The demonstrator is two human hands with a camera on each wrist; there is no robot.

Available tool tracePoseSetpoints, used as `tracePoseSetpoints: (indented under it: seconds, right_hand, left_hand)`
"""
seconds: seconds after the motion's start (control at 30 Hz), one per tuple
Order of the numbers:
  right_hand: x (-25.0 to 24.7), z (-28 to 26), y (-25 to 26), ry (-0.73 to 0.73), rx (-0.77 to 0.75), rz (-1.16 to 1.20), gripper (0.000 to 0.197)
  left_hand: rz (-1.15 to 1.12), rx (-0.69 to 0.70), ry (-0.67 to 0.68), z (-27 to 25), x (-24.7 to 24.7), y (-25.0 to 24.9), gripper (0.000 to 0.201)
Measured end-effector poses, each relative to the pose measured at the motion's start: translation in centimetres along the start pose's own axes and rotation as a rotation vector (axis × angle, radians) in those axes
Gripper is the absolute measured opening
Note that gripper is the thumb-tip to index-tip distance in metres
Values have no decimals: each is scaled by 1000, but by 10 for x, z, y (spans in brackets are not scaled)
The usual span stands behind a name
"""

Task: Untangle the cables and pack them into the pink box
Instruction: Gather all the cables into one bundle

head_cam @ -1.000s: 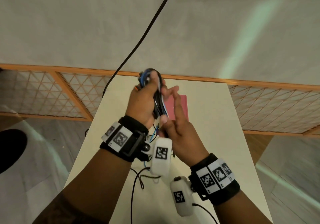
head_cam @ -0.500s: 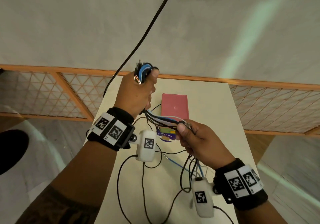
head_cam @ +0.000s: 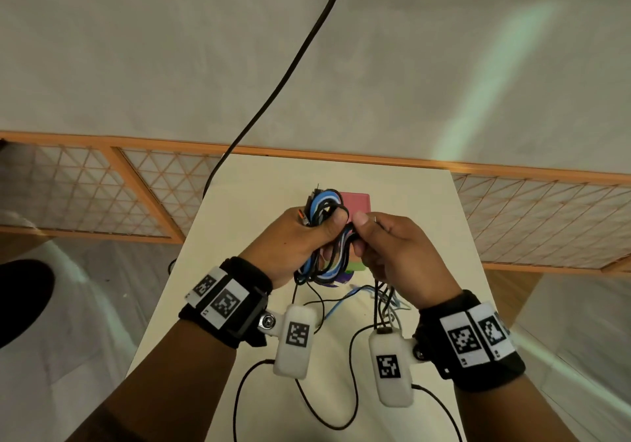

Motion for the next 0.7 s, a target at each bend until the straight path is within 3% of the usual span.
tracePoseSetpoints:
  seconds: [0.03,0.1,0.2,0.37,0.43,0.6,0.7]
  right_hand:
    - [-1,1,-1,-1,11,2,49]
    - [-1,2,-2,-3,19,-3,50]
    - [1,4,-6,2,10,-64,50]
    - [4,2,-4,64,-24,-125,57]
    - [-3,0,-2,51,-6,-57,53]
    - [-6,-3,-6,103,-16,-25,41]
    - [3,-7,-8,11,-21,18,39]
  left_hand:
    - [-33,-7,50,0,3,0,74]
    - [-5,-1,164,-4,11,-4,51]
    - [166,-15,177,-3,14,-4,24]
    - [172,-40,191,-5,13,3,27]
    - [71,-44,142,-4,10,4,31]
    - [-462,-166,-30,0,8,5,22]
    - [-532,-189,-110,4,10,4,29]
Point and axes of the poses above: each hand's wrist, its own z-axis towards the middle knuckle, its own x-axis out of the palm, y = z × x, the point moved 7 cm from there along z, towards the middle knuckle, and after that the axes turned 2 degrees about z, right-handed, at the moved point
